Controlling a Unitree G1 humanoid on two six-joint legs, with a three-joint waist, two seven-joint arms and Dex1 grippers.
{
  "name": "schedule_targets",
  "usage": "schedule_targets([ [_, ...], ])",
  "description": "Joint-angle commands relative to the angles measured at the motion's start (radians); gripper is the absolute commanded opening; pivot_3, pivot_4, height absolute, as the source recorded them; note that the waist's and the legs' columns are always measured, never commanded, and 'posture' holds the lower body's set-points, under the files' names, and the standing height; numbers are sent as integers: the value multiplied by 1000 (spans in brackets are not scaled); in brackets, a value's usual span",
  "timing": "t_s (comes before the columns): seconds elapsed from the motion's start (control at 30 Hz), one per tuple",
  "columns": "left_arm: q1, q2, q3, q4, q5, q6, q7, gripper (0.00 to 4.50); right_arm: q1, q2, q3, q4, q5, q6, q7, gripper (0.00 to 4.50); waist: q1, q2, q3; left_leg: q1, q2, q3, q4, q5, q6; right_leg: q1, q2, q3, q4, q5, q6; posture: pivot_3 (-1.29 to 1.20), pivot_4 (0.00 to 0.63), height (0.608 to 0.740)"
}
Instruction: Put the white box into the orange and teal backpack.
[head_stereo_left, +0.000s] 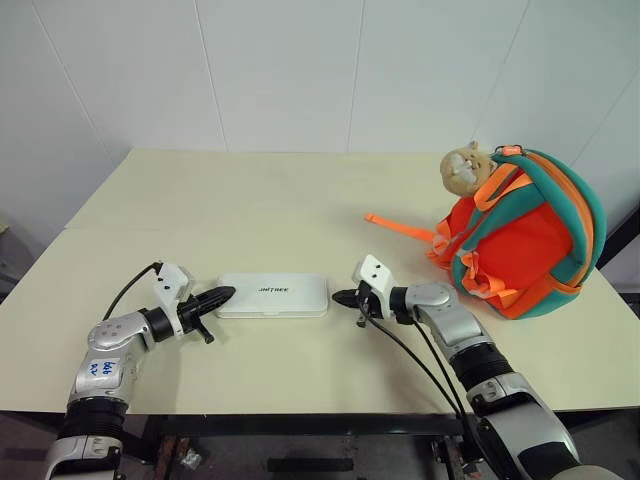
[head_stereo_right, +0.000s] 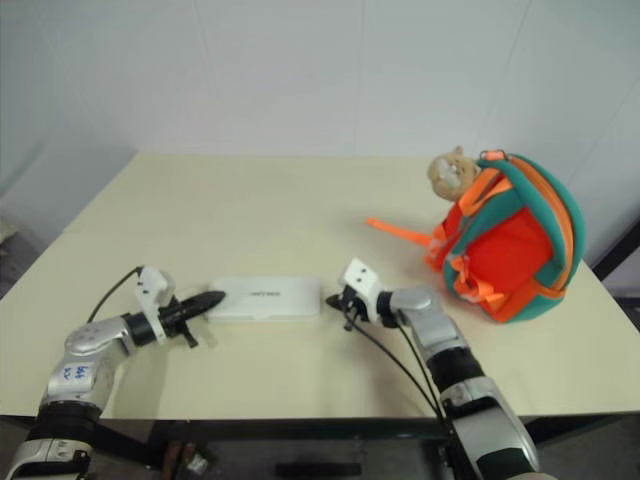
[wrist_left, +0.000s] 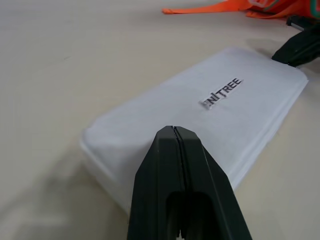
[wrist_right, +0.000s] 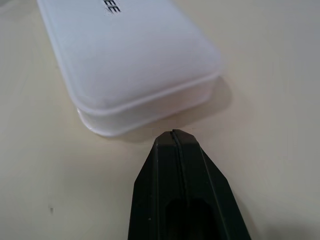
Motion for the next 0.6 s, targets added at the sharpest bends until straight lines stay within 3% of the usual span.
schedule_targets([
  [0.03,-4,-3,-8,-20,10,-8,3,10,20,-31,-26,-79,25,27,11,0,-1,0,0,0,0,0,0,0,0,0,0,0,0,0,0,0,150,740],
  [0.33,19,83,71,-56,46,-20,124,10,20,9,-13,-75,31,37,-15,0,-3,0,0,0,0,0,0,0,0,0,0,0,0,0,0,0,150,740],
  [0.6,58,60,64,-82,64,7,211,10,-15,42,-7,-37,22,23,-14,0,-1,0,0,0,0,0,0,0,0,0,0,0,-1,0,0,0,150,740],
])
